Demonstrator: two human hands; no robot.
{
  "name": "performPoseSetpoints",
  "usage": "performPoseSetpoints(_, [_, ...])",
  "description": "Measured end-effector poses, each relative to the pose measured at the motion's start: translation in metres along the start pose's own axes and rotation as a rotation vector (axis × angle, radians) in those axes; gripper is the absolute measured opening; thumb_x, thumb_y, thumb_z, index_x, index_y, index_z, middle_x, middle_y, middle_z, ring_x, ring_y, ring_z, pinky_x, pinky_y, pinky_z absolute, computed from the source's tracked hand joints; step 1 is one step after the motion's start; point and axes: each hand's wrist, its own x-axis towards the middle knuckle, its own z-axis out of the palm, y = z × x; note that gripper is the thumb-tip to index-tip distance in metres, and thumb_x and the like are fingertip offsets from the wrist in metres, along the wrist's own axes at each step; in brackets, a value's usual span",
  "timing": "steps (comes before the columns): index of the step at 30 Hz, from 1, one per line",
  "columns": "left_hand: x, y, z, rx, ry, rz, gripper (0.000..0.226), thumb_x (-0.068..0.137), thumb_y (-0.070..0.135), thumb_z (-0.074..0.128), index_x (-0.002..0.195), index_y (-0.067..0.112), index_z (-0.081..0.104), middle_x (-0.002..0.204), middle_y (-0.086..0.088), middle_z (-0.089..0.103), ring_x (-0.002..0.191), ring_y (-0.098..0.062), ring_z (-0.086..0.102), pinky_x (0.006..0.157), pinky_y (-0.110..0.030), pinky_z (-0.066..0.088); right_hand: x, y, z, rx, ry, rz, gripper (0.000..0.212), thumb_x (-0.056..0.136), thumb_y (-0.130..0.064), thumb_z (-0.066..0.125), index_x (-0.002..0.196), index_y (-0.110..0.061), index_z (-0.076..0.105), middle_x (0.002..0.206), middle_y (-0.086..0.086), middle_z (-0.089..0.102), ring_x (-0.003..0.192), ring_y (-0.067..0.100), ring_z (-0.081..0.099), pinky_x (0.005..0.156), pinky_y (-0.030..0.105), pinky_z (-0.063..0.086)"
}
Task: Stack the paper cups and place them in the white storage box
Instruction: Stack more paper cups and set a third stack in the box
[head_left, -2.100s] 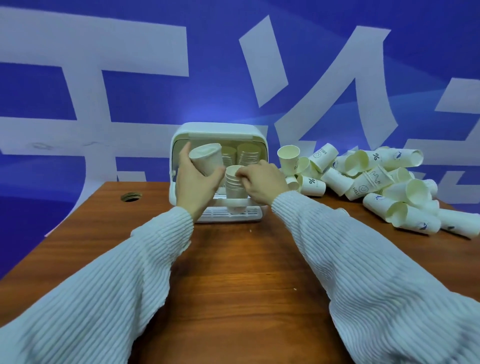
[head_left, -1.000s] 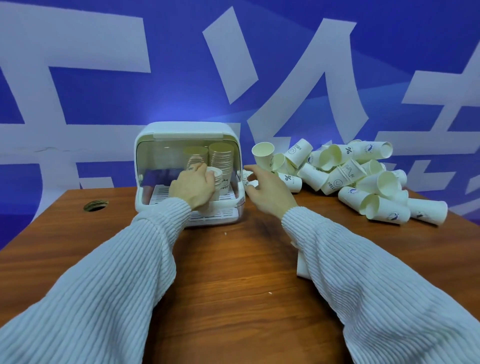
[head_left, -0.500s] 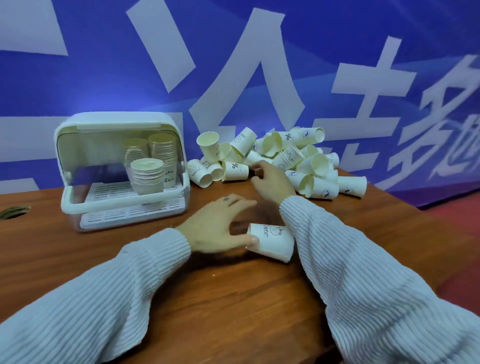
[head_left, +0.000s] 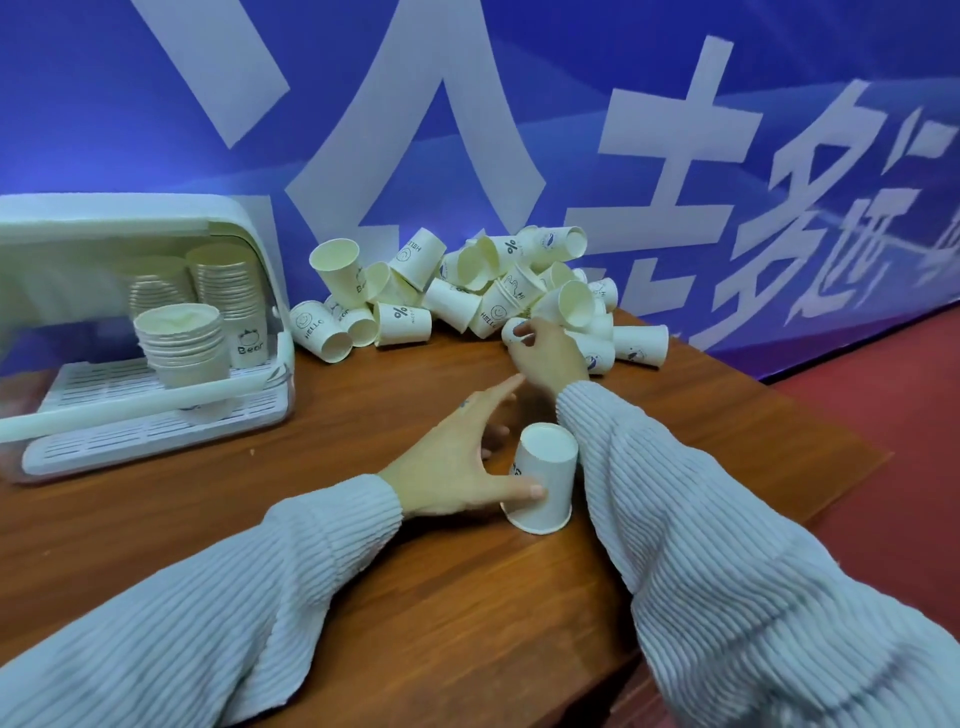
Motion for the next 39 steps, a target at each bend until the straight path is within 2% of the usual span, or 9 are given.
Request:
performPoseSetpoints(7, [0.012, -0.008, 0.001, -0.062, 0.014, -0.013, 0.081, 0.083, 0.037, 0.081, 0.151, 0.042, 0.037, 0.118, 0.016, 0.059, 0.094, 0.007, 0.059, 0.091, -0.016, 0.048, 0.009, 0.013, -0.007, -0.005, 0.056, 0.06, 0.039, 0.096, -0.026, 0.054, 0.134, -0.023, 0.061, 0.131, 0.005, 0.064, 0.12, 0.025, 0.06, 0.099, 0.038, 0.047])
performPoseSetpoints(10, [0.011, -0.011, -0.008, -0.095, 0.1, -0.015, 0.068, 0.085, 0.045, 0.066, 0.148, 0.047, 0.038, 0.13, 0.024, 0.054, 0.105, 0.008, 0.057, 0.087, -0.014, 0.044, 0.014, 0.028, -0.017, -0.185, 0.203, 0.08, 0.043, 0.097, -0.029, 0.051, 0.14, -0.024, 0.057, 0.139, 0.006, 0.057, 0.126, 0.029, 0.055, 0.099, 0.045, 0.049])
performPoseSetpoints(13, [0.01, -0.02, -0.015, -0.191, 0.232, -0.059, 0.053, 0.077, 0.055, 0.062, 0.129, 0.044, 0.053, 0.125, 0.02, 0.061, 0.111, -0.001, 0.059, 0.089, -0.023, 0.048, 0.015, 0.048, -0.024, -0.37, 0.185, 0.035, 0.048, 0.095, -0.026, 0.058, 0.142, -0.018, 0.054, 0.141, 0.008, 0.057, 0.13, 0.032, 0.052, 0.103, 0.048, 0.049])
performPoseSetpoints(16, [0.007, -0.031, -0.02, -0.26, 0.34, -0.118, 0.054, 0.068, 0.053, 0.071, 0.117, 0.039, 0.054, 0.12, 0.014, 0.064, 0.108, -0.005, 0.063, 0.09, -0.031, 0.054, 0.018, 0.06, -0.026, -0.399, 0.114, 0.069, 0.054, 0.093, -0.024, 0.063, 0.145, -0.019, 0.048, 0.136, 0.01, 0.061, 0.126, 0.032, 0.056, 0.103, 0.048, 0.05])
performPoseSetpoints(19, [0.001, -0.033, -0.025, -0.269, 0.357, -0.125, 0.066, 0.067, 0.049, 0.075, 0.128, 0.04, 0.049, 0.126, 0.012, 0.059, 0.106, -0.008, 0.064, 0.084, -0.032, 0.06, 0.018, 0.066, -0.025, -0.632, 0.081, 0.012, 0.065, 0.092, -0.029, 0.064, 0.151, -0.024, 0.038, 0.139, 0.012, 0.051, 0.127, 0.034, 0.05, 0.102, 0.046, 0.043])
performPoseSetpoints(23, [-0.004, -0.032, -0.031, -0.13, 0.393, -0.133, 0.063, 0.075, 0.035, 0.072, 0.133, 0.039, 0.049, 0.127, 0.013, 0.054, 0.107, -0.005, 0.059, 0.09, -0.034, 0.056, 0.016, 0.067, -0.027, -0.785, 0.092, -0.076, 0.053, 0.087, -0.029, 0.07, 0.135, -0.024, 0.048, 0.133, 0.009, 0.05, 0.125, 0.031, 0.047, 0.101, 0.043, 0.04])
performPoseSetpoints(29, [-0.005, -0.03, -0.035, -0.131, 0.432, -0.231, 0.057, 0.084, 0.025, 0.077, 0.13, 0.03, 0.043, 0.128, 0.01, 0.053, 0.092, -0.014, 0.065, 0.064, -0.032, 0.059, -0.001, 0.06, -0.032, -0.714, 0.042, -0.174, 0.062, 0.081, -0.037, 0.074, 0.133, -0.021, 0.045, 0.128, 0.007, 0.059, 0.12, 0.029, 0.054, 0.096, 0.043, 0.045])
performPoseSetpoints(35, [-0.013, -0.021, -0.047, -0.11, 0.533, -0.168, 0.089, 0.076, 0.019, 0.077, 0.151, 0.029, 0.03, 0.128, 0.003, 0.047, 0.103, -0.011, 0.058, 0.063, -0.016, 0.052, -0.038, 0.032, -0.037, -0.431, 0.011, -0.346, 0.087, 0.079, -0.063, 0.07, 0.153, -0.032, 0.038, 0.137, 0.002, 0.06, 0.122, 0.026, 0.057, 0.096, 0.044, 0.048])
performPoseSetpoints(39, [-0.026, -0.017, -0.068, -0.039, 0.621, -0.141, 0.074, 0.074, 0.025, 0.075, 0.141, 0.027, 0.044, 0.133, 0.002, 0.048, 0.108, -0.011, 0.053, 0.079, -0.015, 0.045, -0.057, -0.008, -0.027, -0.07, -0.058, -0.359, 0.097, 0.076, -0.061, 0.075, 0.157, -0.046, 0.023, 0.124, -0.01, 0.06, 0.104, 0.013, 0.062, 0.092, 0.04, 0.054])
